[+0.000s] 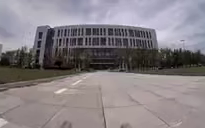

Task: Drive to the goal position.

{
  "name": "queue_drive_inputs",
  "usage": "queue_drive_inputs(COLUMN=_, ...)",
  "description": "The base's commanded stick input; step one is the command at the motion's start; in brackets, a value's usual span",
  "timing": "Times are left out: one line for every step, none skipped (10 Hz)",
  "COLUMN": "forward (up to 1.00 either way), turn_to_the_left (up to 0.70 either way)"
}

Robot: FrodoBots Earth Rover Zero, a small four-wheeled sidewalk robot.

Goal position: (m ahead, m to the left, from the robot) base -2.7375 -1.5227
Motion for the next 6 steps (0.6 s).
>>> queue_drive_inputs(forward=0.70, turn_to_the_left=0.00)
queue_drive_inputs(forward=0.70, turn_to_the_left=0.00)
queue_drive_inputs(forward=0.70, turn_to_the_left=0.00)
queue_drive_inputs(forward=0.70, turn_to_the_left=0.10)
queue_drive_inputs(forward=0.70, turn_to_the_left=0.34)
queue_drive_inputs(forward=0.70, turn_to_the_left=0.35)
